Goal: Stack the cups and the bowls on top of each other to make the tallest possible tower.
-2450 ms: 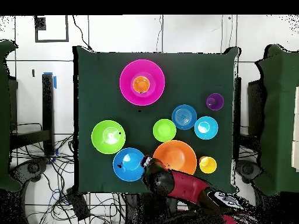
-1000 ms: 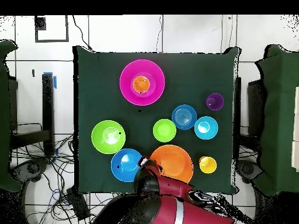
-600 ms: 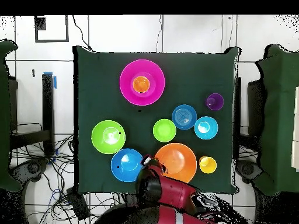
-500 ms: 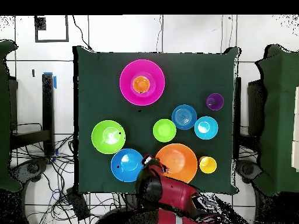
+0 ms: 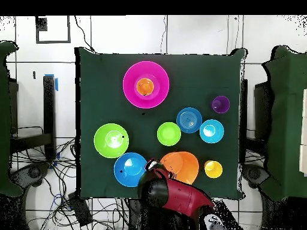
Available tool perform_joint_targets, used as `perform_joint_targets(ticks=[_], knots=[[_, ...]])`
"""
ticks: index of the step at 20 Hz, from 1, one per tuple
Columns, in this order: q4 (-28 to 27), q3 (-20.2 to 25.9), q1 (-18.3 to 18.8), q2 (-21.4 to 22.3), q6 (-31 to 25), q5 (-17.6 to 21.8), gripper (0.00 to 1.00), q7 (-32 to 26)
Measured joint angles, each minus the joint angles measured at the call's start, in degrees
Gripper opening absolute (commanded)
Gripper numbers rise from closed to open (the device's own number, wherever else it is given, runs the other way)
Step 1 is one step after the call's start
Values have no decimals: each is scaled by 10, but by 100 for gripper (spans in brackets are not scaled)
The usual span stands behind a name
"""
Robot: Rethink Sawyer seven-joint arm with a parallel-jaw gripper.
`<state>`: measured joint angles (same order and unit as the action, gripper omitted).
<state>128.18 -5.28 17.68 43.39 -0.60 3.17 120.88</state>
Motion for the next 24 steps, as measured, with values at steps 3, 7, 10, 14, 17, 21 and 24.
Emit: perform_joint_targets(ticks=[3, 7, 10, 14, 17, 21, 24], knots=[[-1, -4, -7, 21, -40, 0, 0, 0], [-3, -7, -13, 36, -68, 0, 0, 0], [-8, -7, -16, 46, -82, 0, 0, 0], [-14, -7, -18, 52, -83, 0, 0, 0], [-20, -7, -21, 56, -83, -4, 0, 0], [-27, -7, -27, 61, -84, -14, 0, 0], [-40, -9, -38, 61, -94, -21, 0, 0]])
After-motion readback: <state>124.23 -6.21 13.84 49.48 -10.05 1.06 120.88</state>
